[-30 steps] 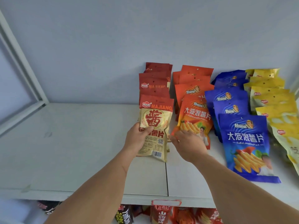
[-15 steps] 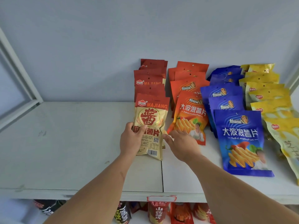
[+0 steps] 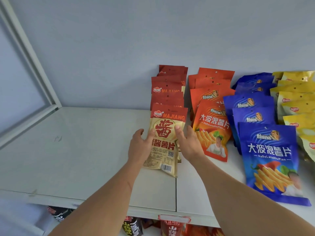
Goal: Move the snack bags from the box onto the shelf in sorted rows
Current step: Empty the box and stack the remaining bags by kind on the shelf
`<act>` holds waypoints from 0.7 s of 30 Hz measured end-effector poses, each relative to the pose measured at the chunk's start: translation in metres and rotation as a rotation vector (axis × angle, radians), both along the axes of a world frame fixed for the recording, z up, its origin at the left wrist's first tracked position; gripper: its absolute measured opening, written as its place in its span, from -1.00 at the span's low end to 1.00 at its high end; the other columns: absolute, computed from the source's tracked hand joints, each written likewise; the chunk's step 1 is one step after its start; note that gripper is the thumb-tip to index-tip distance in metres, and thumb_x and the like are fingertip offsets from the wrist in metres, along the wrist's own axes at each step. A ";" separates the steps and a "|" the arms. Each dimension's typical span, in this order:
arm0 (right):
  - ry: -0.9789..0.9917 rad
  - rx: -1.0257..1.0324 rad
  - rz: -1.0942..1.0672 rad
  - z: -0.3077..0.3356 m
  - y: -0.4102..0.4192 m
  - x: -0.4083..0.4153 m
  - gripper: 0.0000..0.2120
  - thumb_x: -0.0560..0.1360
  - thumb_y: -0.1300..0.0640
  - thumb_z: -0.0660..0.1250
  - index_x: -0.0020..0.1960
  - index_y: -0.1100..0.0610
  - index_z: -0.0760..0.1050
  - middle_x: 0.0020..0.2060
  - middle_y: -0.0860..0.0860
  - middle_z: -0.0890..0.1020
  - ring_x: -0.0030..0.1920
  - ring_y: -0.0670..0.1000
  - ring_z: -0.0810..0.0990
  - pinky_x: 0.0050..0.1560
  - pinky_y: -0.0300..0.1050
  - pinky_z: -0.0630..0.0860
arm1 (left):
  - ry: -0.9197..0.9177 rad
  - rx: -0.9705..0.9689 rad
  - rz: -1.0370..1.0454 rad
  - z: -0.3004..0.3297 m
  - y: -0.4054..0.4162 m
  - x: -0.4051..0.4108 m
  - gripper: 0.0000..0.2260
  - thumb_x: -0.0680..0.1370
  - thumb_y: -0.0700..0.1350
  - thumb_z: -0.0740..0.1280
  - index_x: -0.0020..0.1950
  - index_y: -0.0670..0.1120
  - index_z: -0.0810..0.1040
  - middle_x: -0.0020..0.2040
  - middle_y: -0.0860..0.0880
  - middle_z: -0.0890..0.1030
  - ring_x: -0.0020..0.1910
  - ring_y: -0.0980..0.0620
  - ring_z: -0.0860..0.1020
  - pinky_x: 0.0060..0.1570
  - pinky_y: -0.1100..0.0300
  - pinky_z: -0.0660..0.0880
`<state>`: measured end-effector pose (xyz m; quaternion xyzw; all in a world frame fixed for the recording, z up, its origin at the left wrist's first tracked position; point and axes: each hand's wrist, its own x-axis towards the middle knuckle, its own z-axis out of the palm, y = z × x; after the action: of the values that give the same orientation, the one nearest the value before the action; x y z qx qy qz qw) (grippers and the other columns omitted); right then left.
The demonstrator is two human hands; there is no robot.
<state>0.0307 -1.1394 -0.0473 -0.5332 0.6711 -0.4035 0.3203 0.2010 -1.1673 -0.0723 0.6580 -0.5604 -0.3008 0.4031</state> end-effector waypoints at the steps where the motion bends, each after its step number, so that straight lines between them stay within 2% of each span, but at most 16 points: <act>1: -0.088 -0.015 -0.017 -0.003 -0.007 0.004 -0.09 0.38 -0.60 0.11 0.55 -0.06 0.17 0.48 -0.01 0.38 0.47 0.11 0.37 0.45 0.18 0.35 | 0.070 0.045 -0.050 0.002 -0.005 0.000 -0.22 0.50 0.44 0.20 0.56 -0.02 0.24 0.44 -0.06 0.47 0.33 -0.08 0.52 0.24 -0.06 0.50; 3: -0.215 -0.019 -0.045 -0.014 -0.025 0.010 -0.02 0.26 -0.68 0.14 0.52 -0.17 0.13 0.45 -0.04 0.41 0.44 0.09 0.42 0.38 0.23 0.42 | 0.232 0.151 -0.157 0.005 -0.012 0.001 -0.12 0.43 0.47 0.28 0.60 0.04 0.16 0.41 -0.04 0.50 0.28 -0.07 0.57 0.20 -0.03 0.51; 5: -0.267 0.023 -0.067 -0.013 -0.027 0.018 0.07 0.24 -0.68 0.13 0.58 -0.17 0.00 0.51 -0.02 0.33 0.49 0.10 0.33 0.43 0.24 0.35 | 0.357 0.225 -0.253 0.004 -0.020 0.006 -0.07 0.33 0.52 0.35 0.56 0.08 0.22 0.30 0.00 0.62 0.18 -0.05 0.65 0.23 -0.12 0.54; 6: -0.297 0.047 -0.079 -0.012 -0.026 0.021 0.08 0.26 -0.66 0.13 0.60 -0.15 -0.06 0.53 0.00 0.30 0.50 0.12 0.31 0.44 0.24 0.32 | 0.403 0.240 -0.306 0.003 -0.022 0.008 -0.14 0.35 0.49 0.37 0.51 0.07 0.29 0.22 0.01 0.67 0.11 -0.04 0.69 0.21 -0.16 0.56; 8: -0.378 0.089 -0.095 -0.014 -0.030 0.024 0.02 0.34 -0.58 0.16 0.62 -0.12 -0.07 0.47 0.04 0.38 0.43 0.14 0.41 0.40 0.21 0.38 | 0.435 0.224 -0.405 0.003 -0.025 0.009 -0.39 0.48 0.37 0.35 0.40 0.06 0.40 0.12 0.02 0.71 0.05 -0.03 0.71 0.18 -0.15 0.58; 10: -0.413 0.104 -0.103 -0.017 -0.036 0.027 -0.10 0.39 -0.54 0.17 0.58 -0.12 0.06 0.33 0.02 0.53 0.27 0.10 0.56 0.31 0.17 0.49 | 0.460 0.197 -0.450 0.001 -0.028 0.007 -0.58 0.56 0.27 0.32 0.34 0.10 0.46 0.09 0.02 0.72 0.04 -0.03 0.71 0.16 -0.13 0.59; 12: -0.431 0.085 -0.118 -0.021 -0.044 0.031 -0.33 0.46 -0.47 0.19 0.44 -0.15 0.26 0.14 -0.04 0.65 0.09 0.03 0.67 0.16 0.12 0.60 | 0.467 0.170 -0.456 -0.002 -0.030 0.006 -0.64 0.58 0.23 0.32 0.31 0.11 0.48 0.07 0.03 0.73 0.02 -0.01 0.72 0.15 -0.12 0.60; 14: -0.429 0.047 -0.129 -0.024 -0.049 0.031 -0.46 0.49 -0.41 0.22 0.34 -0.14 0.35 0.03 -0.06 0.69 -0.02 -0.01 0.71 0.07 0.09 0.64 | 0.442 0.151 -0.451 -0.005 -0.034 0.005 -0.64 0.58 0.23 0.32 0.30 0.11 0.48 0.06 0.06 0.73 0.01 0.03 0.71 0.15 -0.10 0.60; 18: -0.383 0.038 -0.127 -0.024 -0.055 0.029 -0.53 0.54 -0.34 0.21 0.29 -0.05 0.41 0.00 -0.06 0.70 -0.05 -0.04 0.71 0.02 0.00 0.63 | 0.374 0.106 -0.423 -0.009 -0.037 0.004 -0.67 0.58 0.25 0.28 0.28 0.15 0.48 0.04 0.13 0.72 -0.02 0.13 0.70 0.12 0.00 0.63; 21: -0.416 0.078 -0.146 -0.022 -0.060 0.027 -0.48 0.49 -0.38 0.25 0.27 -0.04 0.40 0.00 -0.04 0.70 -0.05 -0.01 0.71 0.06 0.06 0.64 | 0.358 0.087 -0.413 -0.007 -0.039 0.005 -0.68 0.57 0.26 0.28 0.26 0.16 0.49 0.03 0.14 0.72 -0.05 0.15 0.70 0.08 0.05 0.63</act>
<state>0.0574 -1.1989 -0.0689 -0.3757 0.6423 -0.5008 0.4422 0.2057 -1.2066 -0.0796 0.4829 -0.5891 -0.5118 0.3972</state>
